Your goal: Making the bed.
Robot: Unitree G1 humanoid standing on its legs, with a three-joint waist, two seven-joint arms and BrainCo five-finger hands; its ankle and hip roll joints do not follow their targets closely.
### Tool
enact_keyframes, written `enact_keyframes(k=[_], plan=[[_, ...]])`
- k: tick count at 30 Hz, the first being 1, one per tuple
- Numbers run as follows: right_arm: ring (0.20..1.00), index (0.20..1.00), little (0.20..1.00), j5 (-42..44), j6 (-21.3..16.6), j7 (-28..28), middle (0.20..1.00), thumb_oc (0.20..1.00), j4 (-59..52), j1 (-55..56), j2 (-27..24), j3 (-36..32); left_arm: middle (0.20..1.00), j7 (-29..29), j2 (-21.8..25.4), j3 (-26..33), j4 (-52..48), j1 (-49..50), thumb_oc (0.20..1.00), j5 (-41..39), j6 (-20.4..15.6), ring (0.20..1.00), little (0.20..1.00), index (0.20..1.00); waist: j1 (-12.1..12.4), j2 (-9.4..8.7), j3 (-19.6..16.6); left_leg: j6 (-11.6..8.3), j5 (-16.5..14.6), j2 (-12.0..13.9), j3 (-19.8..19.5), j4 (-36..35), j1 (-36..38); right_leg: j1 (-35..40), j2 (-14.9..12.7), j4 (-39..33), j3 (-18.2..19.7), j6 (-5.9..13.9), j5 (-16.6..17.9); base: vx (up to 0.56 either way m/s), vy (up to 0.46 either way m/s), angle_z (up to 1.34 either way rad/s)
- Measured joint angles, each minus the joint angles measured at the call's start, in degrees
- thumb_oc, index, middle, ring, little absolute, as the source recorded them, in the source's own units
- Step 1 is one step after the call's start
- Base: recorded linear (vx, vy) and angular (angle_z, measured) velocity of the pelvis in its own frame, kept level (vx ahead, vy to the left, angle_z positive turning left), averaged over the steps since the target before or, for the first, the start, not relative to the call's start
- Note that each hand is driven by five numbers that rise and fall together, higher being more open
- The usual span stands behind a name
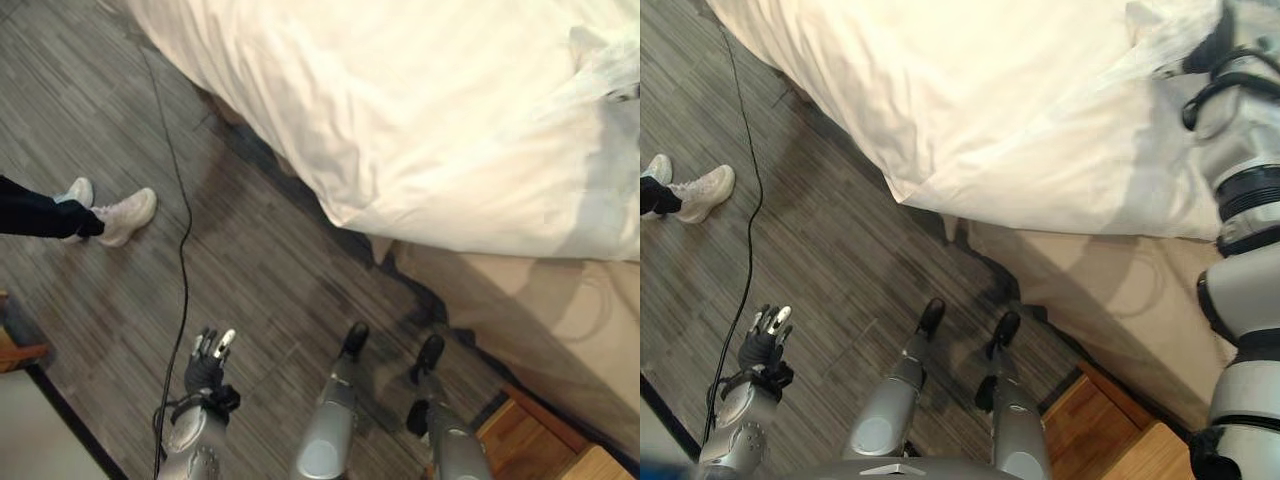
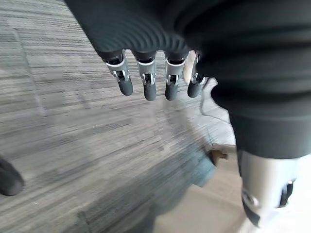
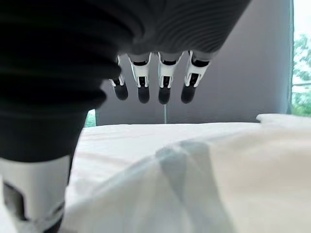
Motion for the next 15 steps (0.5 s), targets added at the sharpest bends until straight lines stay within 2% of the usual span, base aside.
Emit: enact_keyframes(k=[2,4,5,6,7,8,9,10,15], plan=[[1.000,1.000,1.000,-0.05,-0.05,-0.66,1.000,1.000,0.72,-1.53,-0.81,0.43,1.000,-0.10,0.39,-0.22,-0.68,-0.06,1.000,0.02,-0.21,1.000,1.000,1.000,-0.11,0.11,-0.01,0.16,0.12,0.11,1.96,0.07,-1.64,-2.04,0.05,0.00,0.89,-0.37,0.48,-0.05,0.044,-0.17],[1.000,1.000,1.000,0.07,0.71,-2.54,1.000,1.000,1.73,-4.93,1.34,3.41,1.000,1.13,1.55,-2.83,4.03,-4.37,1.000,0.53,-1.10,1.000,1.000,1.000,-1.87,0.79,-0.10,0.39,0.55,0.17,3.64,0.09,-4.17,-4.80,-0.01,0.02,1.41,-0.43,1.46,-0.07,0.036,-0.20],[1.000,1.000,1.000,0.05,0.41,-3.24,1.000,1.000,2.03,-6.45,3.39,2.88,1.000,0.71,2.37,-4.73,9.19,-9.85,1.000,1.15,-0.86,1.000,1.000,1.000,-1.60,1.18,0.08,0.70,0.90,0.18,5.23,0.01,-6.37,-7.70,-0.06,0.03,2.80,-0.33,1.88,-0.11,-0.005,-0.35],[1.000,1.000,1.000,0.07,-0.06,-3.99,1.000,1.000,3.36,-8.19,3.92,3.67,1.000,0.44,1.81,-4.71,10.23,-11.98,1.000,1.15,-1.14,1.000,1.000,1.000,-1.38,1.20,0.08,0.69,0.99,0.14,6.03,0.02,-7.95,-9.65,-0.06,0.04,3.36,-0.11,2.22,-0.08,-0.028,-0.44],[0.918,0.918,0.918,0.31,-0.22,-4.39,0.918,0.918,4.86,-10.09,4.62,3.88,1.000,-0.08,1.46,-4.60,9.72,-13.15,1.000,1.11,-1.16,1.000,1.000,1.000,-1.21,1.22,0.10,0.67,1.44,0.02,6.73,-0.05,-9.58,-11.63,-0.08,0.05,4.25,-0.01,2.90,-0.05,-0.023,-0.28],[0.567,0.567,0.567,0.58,-0.56,-4.79,0.567,0.567,6.52,-11.41,4.57,4.80,1.000,-0.40,0.84,-4.33,9.32,-13.58,1.000,1.06,-1.44,1.000,1.000,1.000,-1.33,1.34,0.07,0.50,1.75,-0.08,6.99,0.00,-11.01,-13.09,-0.18,0.04,4.52,0.10,3.22,-0.03,0.010,-0.19],[0.426,0.426,0.426,0.95,-0.81,-4.89,0.426,0.426,7.46,-12.51,4.46,5.67,1.000,-0.69,0.32,-4.41,9.29,-13.59,1.000,1.03,-1.43,1.000,1.000,1.000,-1.41,1.47,0.10,0.56,1.86,-0.06,7.16,0.02,-12.01,-14.25,-0.14,0.05,4.61,-0.44,3.76,-0.04,0.013,-0.07],[0.200,0.200,0.200,0.98,-0.84,-4.84,0.200,0.200,8.02,-12.91,4.41,5.65,1.000,-0.87,-0.21,-4.63,9.47,-13.66,1.000,1.03,-0.89,1.000,1.000,1.000,-1.36,1.58,0.21,0.57,1.93,0.06,7.19,-0.03,-12.11,-14.36,-0.02,0.05,4.62,-0.74,4.08,-0.10,0.106,-0.05],[0.200,0.200,0.200,1.29,-2.03,-4.05,0.200,0.200,6.66,-12.76,4.90,5.94,1.000,-2.13,-0.35,-4.81,13.05,-13.45,1.000,0.61,-0.52,1.000,1.000,1.000,-1.37,1.48,0.23,0.61,1.92,0.03,10.50,-0.12,-11.87,-15.35,0.01,0.04,7.72,-0.08,4.76,-0.04,0.082,-0.15]])
